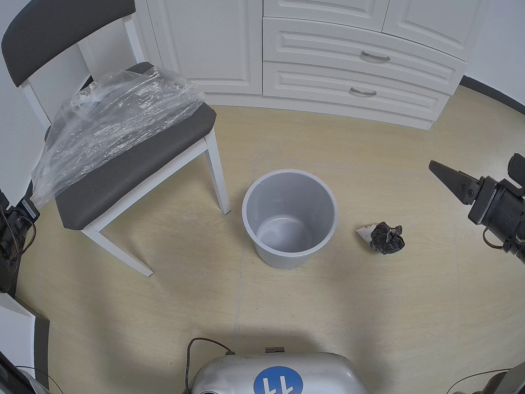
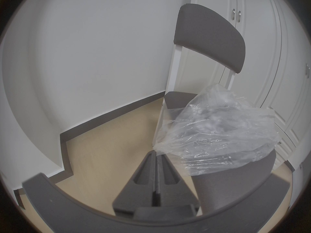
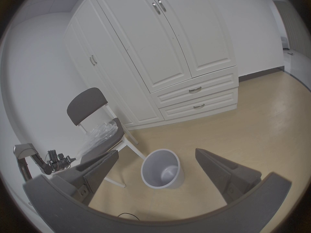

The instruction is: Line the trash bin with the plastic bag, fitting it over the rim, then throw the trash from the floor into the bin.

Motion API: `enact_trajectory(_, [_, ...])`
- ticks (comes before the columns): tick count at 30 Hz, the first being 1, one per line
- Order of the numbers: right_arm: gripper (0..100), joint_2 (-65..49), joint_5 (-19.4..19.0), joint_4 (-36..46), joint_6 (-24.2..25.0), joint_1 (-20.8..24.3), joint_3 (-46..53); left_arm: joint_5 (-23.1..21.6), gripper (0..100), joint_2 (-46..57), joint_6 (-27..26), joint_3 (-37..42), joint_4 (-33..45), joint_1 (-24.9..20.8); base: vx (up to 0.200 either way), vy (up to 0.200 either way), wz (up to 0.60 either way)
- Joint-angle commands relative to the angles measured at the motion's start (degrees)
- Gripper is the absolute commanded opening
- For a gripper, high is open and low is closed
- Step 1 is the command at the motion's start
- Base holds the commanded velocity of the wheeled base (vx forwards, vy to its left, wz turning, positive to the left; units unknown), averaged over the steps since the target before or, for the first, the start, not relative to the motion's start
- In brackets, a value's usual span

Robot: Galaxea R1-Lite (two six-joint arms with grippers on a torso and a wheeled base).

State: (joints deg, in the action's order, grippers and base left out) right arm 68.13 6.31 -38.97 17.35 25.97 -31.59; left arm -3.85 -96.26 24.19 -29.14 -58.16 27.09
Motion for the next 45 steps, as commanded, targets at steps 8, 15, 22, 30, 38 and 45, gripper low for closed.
enact_trajectory(8, [100,5.8,5.4,-7.6,-4.4,0.7,2.2,-6.4,0,14.3,-0.2,6.3,-0.1,-3.7,0.0,0.0,0.0])
enact_trajectory(15, [100,11.8,14.3,-15.4,-6.8,4.6,2.7,-9.4,0,21.5,-0.5,8.3,0.5,-4.8,0.0,0.0,0.0])
enact_trajectory(22, [100,11.4,14.8,-16.7,-9.4,7.0,5.1,-11.2,0,25.2,-0.5,9.4,0.5,-4.8,0.0,0.0,0.0])
enact_trajectory(30, [100,11.3,14.8,-17.0,-9.9,7.0,5.4,-18.9,0,35.3,-0.4,13.0,0.5,-8.9,0.0,0.0,0.0])
enact_trajectory(38, [100,11.1,15.6,-18.2,-10.8,7.4,5.4,-19.0,0,47.0,-0.6,11.3,6.8,-27.9,0.0,0.0,0.0])
enact_trajectory(45, [100,11.7,17.9,-18.2,-10.8,9.5,5.4,-18.6,0,52.1,-9.1,11.2,17.4,-37.9,0.0,0.0,0.0])
